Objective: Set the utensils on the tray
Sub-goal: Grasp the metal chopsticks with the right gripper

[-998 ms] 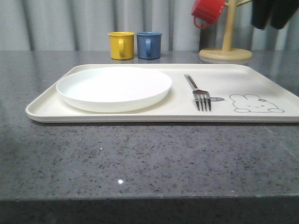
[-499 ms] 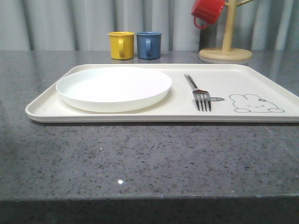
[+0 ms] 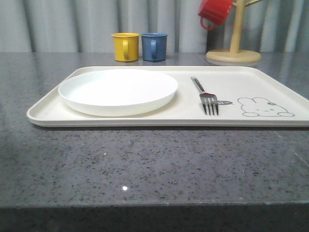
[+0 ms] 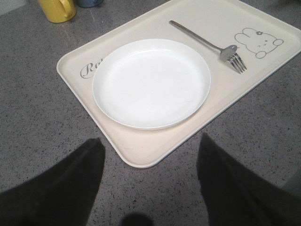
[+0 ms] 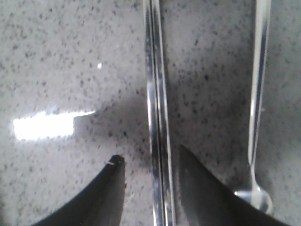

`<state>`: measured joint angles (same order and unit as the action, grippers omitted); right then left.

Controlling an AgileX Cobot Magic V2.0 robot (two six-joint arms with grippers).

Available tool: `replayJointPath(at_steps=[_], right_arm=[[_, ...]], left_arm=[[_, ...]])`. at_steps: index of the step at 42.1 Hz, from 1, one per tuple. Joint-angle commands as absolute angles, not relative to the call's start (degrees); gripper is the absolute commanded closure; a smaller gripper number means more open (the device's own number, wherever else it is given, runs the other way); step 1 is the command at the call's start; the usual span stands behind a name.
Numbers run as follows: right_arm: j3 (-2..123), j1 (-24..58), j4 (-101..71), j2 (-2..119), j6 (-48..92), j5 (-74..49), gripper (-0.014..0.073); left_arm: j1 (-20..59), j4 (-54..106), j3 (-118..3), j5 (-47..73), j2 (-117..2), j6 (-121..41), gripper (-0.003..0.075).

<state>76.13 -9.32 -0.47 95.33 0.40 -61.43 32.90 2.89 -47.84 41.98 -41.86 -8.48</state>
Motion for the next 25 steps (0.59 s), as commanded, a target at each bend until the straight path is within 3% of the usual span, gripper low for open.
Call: replayJointPath(at_steps=[1,18,25], right_arm=[[77.31,-9.70,-0.59,94.53,1.15,-59.16,0.0281],[77.31,-9.70,-0.54,96.20,1.15,-59.47,0.0293],[77.31,-9.70,-0.60,96.20,1.15,-60.52,0.0490]], left_arm=[[33.33,3.19,-49.30,38.34,-41.74,-8.05,0.0302],[33.33,3.19,-49.30,38.34,-41.74,-8.05,0.0302],[33.33,3.19,-49.30,38.34,-41.74,-8.05,0.0302]])
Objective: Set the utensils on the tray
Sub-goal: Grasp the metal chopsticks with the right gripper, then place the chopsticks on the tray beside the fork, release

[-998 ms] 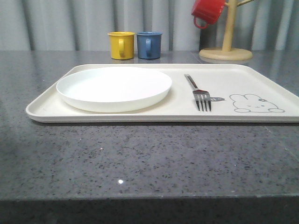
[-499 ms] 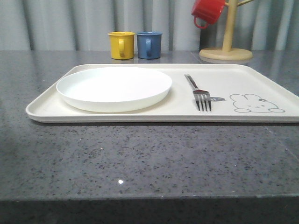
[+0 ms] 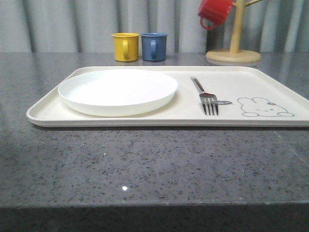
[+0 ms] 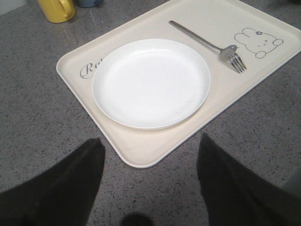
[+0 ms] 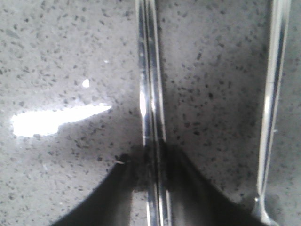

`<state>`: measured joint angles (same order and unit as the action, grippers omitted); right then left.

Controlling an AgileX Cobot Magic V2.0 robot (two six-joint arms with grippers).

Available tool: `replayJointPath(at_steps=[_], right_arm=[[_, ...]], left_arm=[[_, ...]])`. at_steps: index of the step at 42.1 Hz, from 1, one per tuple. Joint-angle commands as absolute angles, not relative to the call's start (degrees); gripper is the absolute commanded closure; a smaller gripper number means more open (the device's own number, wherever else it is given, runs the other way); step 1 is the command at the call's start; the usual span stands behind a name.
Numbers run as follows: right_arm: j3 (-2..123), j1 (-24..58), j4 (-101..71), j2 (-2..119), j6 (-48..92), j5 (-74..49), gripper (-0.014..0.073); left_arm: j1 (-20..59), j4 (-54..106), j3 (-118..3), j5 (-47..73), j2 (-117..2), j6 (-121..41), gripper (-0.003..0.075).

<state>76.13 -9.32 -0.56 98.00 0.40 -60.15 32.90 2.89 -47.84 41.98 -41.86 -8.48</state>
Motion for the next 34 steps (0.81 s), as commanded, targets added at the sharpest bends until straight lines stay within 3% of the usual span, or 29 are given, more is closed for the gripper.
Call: replayJointPath(at_steps=[1,7,22,34], right_arm=[[77.36,-9.70,-0.60,96.15,1.15,-60.57,0.0518],[77.36,-8.85,-3.28,94.29,1.25,-61.50,0.0616],[77.40,6.00,-16.29,89.89,1.46,-61.24,0.0618],[77.40,8.86,-23.30,95.06,-4.79,-55.08,0.0616]], left_arm=[[33.33,3.19,-49.30,38.34,-41.74,-8.05,0.0302],[33.33,3.19,-49.30,38.34,-41.74,-8.05,0.0302],[33.33,3.19,-49.30,38.34,-41.74,-8.05,0.0302],[33.33,3.19,-49.30,38.34,-41.74,-8.05,0.0302]])
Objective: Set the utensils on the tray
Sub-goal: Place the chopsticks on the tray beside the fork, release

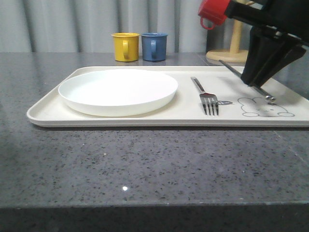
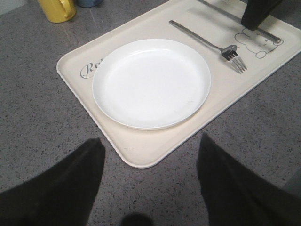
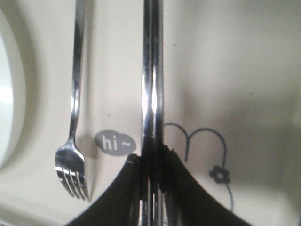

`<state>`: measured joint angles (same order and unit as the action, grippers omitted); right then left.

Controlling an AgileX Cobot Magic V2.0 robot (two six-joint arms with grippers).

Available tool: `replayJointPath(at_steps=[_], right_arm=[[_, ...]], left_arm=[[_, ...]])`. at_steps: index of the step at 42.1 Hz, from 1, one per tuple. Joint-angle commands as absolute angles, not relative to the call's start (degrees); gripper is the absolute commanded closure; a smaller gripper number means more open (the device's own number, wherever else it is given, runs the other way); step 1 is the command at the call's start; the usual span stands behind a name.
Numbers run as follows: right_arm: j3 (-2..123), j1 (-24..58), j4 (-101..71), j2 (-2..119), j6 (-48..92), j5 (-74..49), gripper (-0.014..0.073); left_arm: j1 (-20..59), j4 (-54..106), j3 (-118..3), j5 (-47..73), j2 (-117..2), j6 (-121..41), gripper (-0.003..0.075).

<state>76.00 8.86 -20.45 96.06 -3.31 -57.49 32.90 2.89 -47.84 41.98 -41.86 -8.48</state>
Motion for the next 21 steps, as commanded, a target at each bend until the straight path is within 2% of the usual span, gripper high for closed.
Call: replayJointPath(at_steps=[1,10,13,17,21], right_arm=[[77.40,8.86,-23.59,95.38,-4.79,-55.00,0.0616],[77.40,9.14,-23.84,97.01,-4.79,-55.63,0.0615],[77.40,9.14,-23.84,96.90,-4.79,-55.85,0.0582],[77.40,9.14,-23.84,96.54,-4.79,-56.33,0.0449],[77.40,9.14,-23.72,95.81,-4.37,-56.03,0.0279]], left_arm=[[33.33,3.19,-49.30,38.34,-41.74,-8.05,0.0302],[33.33,3.19,-49.30,38.34,-41.74,-8.05,0.0302],[33.33,3.19,-49.30,38.34,-41.74,-8.05,0.0302],[33.33,3.19,-49.30,38.34,-41.74,-8.05,0.0302],[33.33,3.19,-49.30,38.34,-41.74,-8.05,0.0302]])
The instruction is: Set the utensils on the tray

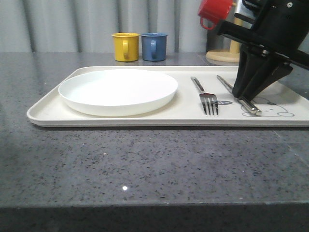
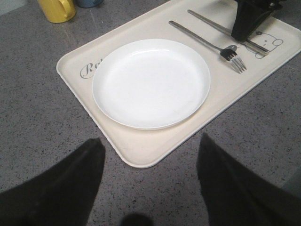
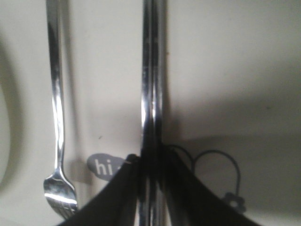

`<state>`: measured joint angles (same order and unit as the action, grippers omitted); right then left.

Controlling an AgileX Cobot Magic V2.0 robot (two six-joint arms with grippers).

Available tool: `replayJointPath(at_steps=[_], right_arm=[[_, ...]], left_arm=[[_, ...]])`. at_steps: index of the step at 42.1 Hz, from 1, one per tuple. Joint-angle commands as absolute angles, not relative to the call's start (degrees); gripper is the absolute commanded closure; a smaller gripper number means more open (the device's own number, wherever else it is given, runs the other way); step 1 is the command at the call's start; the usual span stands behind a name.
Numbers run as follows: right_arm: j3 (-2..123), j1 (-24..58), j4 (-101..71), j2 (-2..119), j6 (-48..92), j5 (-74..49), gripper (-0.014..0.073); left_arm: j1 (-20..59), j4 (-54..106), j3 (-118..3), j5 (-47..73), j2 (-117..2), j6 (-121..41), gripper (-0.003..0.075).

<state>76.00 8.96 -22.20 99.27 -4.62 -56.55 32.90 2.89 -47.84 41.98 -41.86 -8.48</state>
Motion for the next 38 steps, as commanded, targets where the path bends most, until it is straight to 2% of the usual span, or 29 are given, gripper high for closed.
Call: replayJointPath(at_steps=[1,5,11,19,29,33,38], right_arm=[[77.40,9.14,-23.59,95.55,-4.37,-55.82,0.0252],[77.40,9.14,-21.86,94.06,-4.31,-55.01,0.0197],[77.40,9.14,-17.94,89.95,-1.69,-55.94,0.0197],[77.34,7.11,-8.34,83.47,2.65,-64.98,0.0197],[77.28,-7.26,-4.02,82.52,4.30,-68.69,0.0197],[77.28,-13.09,-4.09,83.42,4.30,-65.87,0.0197],[77.28,-16.64,-4.14,85.35,4.30,-60.95,0.0198]], left_arm=[[33.33,3.19,-49.30,38.34,-41.74,-8.05,0.0302],[33.33,3.19,-49.30,38.34,-41.74,-8.05,0.0302],[33.33,3.19,-49.30,38.34,-41.74,-8.05,0.0302],[33.33,3.19,-49.30,38.34,-41.74,-8.05,0.0302],[33.33,3.19,-49.30,38.34,-41.74,-8.05,0.0302],[33.33,3.19,-49.30,38.34,-41.74,-8.05,0.0302],[33.33,3.19,-49.30,38.34,-41.74,-8.05,0.0302]])
